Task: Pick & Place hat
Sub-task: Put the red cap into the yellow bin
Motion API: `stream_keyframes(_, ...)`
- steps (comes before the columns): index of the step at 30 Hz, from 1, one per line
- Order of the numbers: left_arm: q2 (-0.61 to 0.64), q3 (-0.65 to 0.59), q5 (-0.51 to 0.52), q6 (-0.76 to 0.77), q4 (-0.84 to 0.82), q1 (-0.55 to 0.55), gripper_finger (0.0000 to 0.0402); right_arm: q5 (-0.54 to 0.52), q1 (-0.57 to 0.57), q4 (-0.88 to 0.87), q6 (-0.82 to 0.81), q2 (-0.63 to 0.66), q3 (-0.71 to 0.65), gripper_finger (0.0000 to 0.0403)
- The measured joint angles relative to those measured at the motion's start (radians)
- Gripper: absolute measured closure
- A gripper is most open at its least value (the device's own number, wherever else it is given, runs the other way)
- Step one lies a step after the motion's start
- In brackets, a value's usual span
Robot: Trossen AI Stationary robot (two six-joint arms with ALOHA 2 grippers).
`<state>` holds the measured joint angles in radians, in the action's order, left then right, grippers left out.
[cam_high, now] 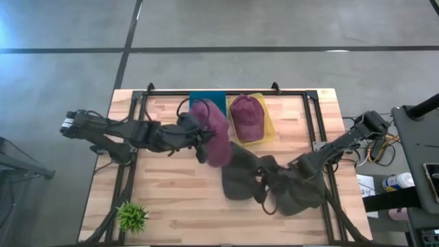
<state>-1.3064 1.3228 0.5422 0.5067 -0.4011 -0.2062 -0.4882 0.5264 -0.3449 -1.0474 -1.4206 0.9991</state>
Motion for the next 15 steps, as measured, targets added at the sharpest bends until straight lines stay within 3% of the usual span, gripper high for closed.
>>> stream_keyframes(8, 0.000, 0.019, 0.010, -0.091, 0.084, 0.002, 0.0401, -0.038, 0.020, 0.031, -0.118, 0.007, -0.001, 0.0172)
stream_keyframes(15, -0.025, 0.013, 0.068, -0.123, 0.145, 0.002, 0.0401, 0.028, 0.077, 0.005, -0.284, 0.007, -0.037, 0.0172)
